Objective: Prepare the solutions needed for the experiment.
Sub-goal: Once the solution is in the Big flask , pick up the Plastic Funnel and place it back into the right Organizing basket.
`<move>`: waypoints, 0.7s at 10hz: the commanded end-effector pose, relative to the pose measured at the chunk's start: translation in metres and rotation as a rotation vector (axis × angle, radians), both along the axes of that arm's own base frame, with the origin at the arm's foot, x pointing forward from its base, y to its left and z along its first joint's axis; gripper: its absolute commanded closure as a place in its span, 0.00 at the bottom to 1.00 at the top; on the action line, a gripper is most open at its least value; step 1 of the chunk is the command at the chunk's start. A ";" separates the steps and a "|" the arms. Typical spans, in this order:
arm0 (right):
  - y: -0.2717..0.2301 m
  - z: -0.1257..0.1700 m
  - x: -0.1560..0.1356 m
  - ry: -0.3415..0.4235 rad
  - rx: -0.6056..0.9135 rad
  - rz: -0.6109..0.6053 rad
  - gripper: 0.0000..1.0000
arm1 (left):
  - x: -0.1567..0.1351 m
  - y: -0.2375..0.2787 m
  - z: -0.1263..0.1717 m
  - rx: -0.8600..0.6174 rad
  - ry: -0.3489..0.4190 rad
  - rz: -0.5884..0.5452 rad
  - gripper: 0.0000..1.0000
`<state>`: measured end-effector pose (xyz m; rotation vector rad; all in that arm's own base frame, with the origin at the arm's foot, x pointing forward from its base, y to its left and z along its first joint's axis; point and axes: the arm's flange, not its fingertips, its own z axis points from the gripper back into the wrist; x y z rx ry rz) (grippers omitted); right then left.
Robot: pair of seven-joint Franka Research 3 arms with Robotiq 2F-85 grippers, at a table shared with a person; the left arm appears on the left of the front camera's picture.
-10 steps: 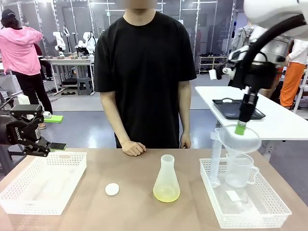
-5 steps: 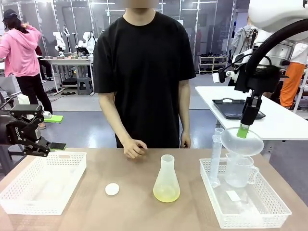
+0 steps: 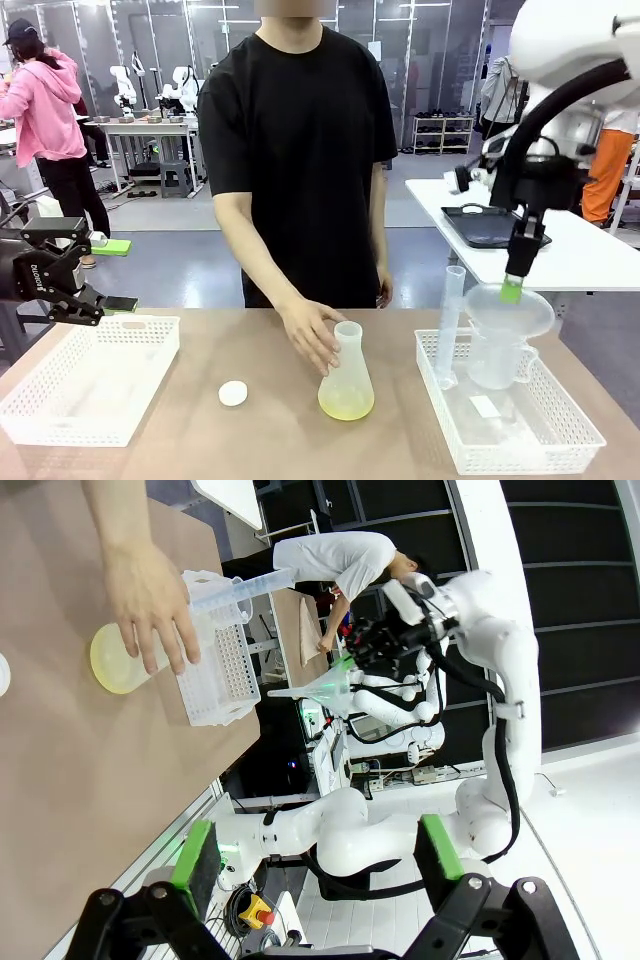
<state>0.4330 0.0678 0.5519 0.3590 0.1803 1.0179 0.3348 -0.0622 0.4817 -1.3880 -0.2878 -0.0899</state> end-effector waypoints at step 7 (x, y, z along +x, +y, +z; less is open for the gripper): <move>-0.043 -0.093 0.052 0.176 0.029 -0.321 0.96 | 0.001 -0.002 0.002 -0.022 -0.006 -0.004 0.00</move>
